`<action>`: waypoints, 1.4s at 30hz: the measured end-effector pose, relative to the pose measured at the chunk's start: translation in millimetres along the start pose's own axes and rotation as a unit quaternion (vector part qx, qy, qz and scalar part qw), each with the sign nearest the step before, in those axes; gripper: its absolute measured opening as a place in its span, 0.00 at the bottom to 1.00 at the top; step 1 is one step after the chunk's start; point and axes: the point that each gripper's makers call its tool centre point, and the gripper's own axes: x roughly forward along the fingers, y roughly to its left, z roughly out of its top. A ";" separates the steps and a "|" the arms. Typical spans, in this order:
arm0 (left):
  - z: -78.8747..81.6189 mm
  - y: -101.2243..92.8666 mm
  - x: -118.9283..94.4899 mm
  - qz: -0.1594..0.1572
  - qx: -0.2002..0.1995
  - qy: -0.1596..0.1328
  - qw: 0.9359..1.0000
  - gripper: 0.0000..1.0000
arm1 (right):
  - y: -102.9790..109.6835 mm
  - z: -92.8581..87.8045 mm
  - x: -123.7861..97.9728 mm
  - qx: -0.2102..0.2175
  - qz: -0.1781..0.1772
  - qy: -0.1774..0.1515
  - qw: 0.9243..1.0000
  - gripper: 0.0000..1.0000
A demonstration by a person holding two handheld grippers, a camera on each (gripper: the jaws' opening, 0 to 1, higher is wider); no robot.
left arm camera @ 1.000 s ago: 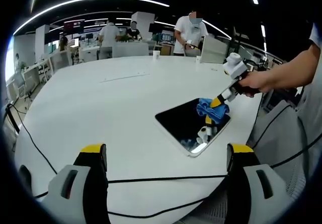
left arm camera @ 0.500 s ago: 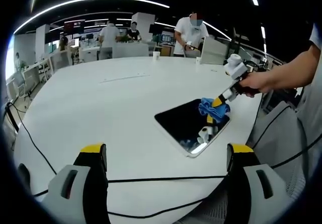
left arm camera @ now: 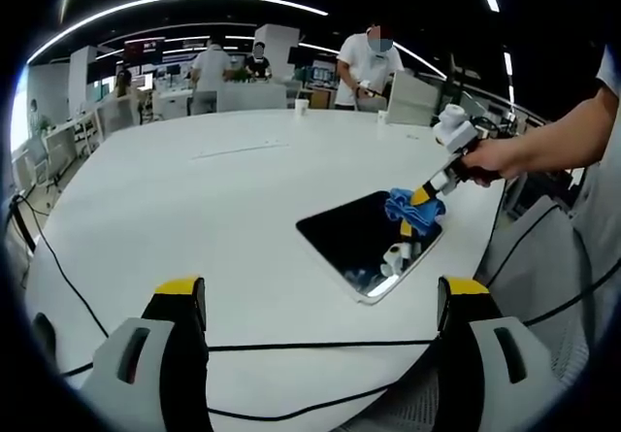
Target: Wipe the mirror surface with the cleaning cloth until all visible marks leave the cleaned area.
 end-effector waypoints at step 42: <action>-3.1 1.2 -6.7 0.004 0.004 0.002 1.000 0.98 | 8.0 -29.3 -12.0 -0.003 -0.022 0.012 1.000 0.00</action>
